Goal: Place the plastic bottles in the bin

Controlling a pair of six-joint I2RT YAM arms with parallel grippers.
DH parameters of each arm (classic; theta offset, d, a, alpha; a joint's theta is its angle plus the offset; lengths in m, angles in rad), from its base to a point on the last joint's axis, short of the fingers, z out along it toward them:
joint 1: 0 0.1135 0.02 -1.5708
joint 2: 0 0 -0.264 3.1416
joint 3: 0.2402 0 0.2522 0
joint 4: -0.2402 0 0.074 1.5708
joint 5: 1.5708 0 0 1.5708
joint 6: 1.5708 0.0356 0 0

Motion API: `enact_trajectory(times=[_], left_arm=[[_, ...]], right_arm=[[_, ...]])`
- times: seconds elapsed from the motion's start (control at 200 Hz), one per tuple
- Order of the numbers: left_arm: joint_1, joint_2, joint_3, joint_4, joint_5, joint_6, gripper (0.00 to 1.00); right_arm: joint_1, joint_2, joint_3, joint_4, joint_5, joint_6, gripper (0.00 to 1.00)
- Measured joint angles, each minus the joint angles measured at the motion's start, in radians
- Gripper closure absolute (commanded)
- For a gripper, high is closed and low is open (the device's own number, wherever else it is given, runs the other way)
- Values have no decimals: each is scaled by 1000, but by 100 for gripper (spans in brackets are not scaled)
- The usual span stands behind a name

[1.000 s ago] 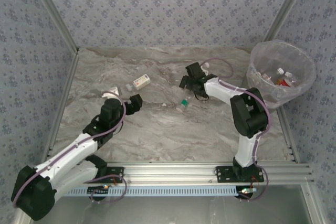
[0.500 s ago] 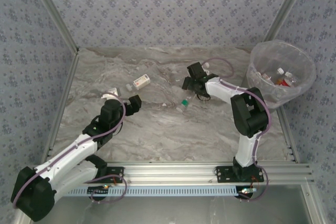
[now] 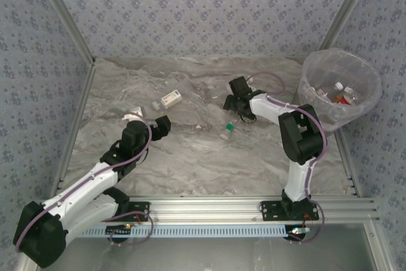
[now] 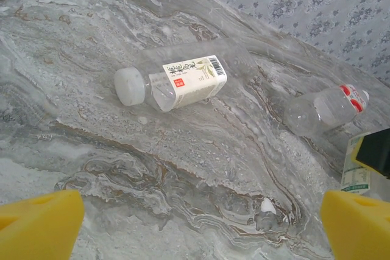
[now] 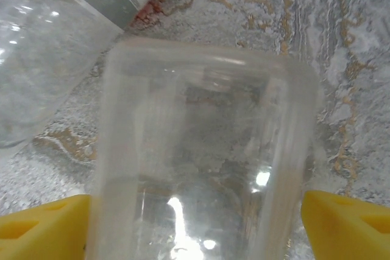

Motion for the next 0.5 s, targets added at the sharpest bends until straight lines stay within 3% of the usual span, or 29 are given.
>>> enact_trajectory(times=[0.37, 0.5], left_arm=[[2, 0, -6, 0, -10, -4, 1], [4, 0, -6, 0, -11, -8, 0]], right_arm=[[11, 58, 16, 4, 36, 18, 15], [11, 58, 16, 4, 45, 17, 21]])
